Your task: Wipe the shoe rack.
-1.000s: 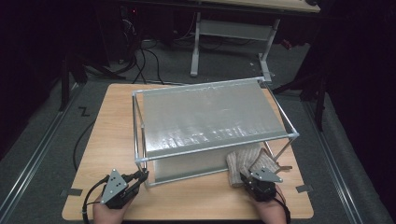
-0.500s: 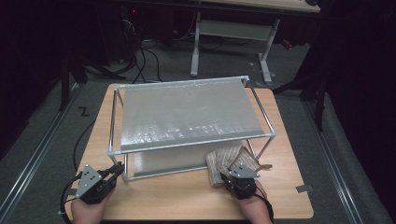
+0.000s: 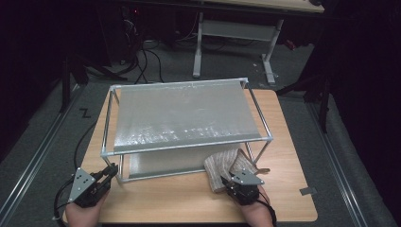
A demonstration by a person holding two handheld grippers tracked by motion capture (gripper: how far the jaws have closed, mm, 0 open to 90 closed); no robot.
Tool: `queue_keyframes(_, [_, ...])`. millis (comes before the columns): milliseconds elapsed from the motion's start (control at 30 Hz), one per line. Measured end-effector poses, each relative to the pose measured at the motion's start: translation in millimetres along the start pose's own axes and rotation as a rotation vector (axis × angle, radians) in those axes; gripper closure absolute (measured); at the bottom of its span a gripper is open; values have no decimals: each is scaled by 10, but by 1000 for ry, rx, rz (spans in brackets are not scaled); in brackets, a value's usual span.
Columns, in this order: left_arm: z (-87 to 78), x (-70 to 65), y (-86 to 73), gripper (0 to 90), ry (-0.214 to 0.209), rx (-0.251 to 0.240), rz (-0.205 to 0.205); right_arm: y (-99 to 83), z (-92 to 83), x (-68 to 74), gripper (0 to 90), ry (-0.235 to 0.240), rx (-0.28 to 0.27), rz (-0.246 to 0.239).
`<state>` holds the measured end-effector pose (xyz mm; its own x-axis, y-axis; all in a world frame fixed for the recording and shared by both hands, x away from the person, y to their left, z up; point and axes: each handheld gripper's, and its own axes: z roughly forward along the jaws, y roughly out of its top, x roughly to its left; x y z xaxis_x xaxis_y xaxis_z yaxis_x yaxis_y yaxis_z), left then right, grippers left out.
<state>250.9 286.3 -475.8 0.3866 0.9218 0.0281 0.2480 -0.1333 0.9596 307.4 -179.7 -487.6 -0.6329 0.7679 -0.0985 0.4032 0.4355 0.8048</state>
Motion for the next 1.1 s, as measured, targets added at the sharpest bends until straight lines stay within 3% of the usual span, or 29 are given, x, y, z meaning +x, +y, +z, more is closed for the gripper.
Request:
queue_keyframes(500, [12, 26, -13, 736, 16, -4, -34, 103, -349, -181, 694, -58, -154, 63])
queue_keyframes(700, [18, 9, -6, 793, 6, 0, -25, 218, -451, -305, 694, -95, -204, 76])
queue_keyframes(1033, [17, 10, -4, 803, 6, 4, -21, 380, -746, -511, 695, -231, -322, 98])
queue_keyframes(1100, [17, 10, -4, 803, 6, 4, -20, 376, -780, -551, 695, -263, -325, 101])
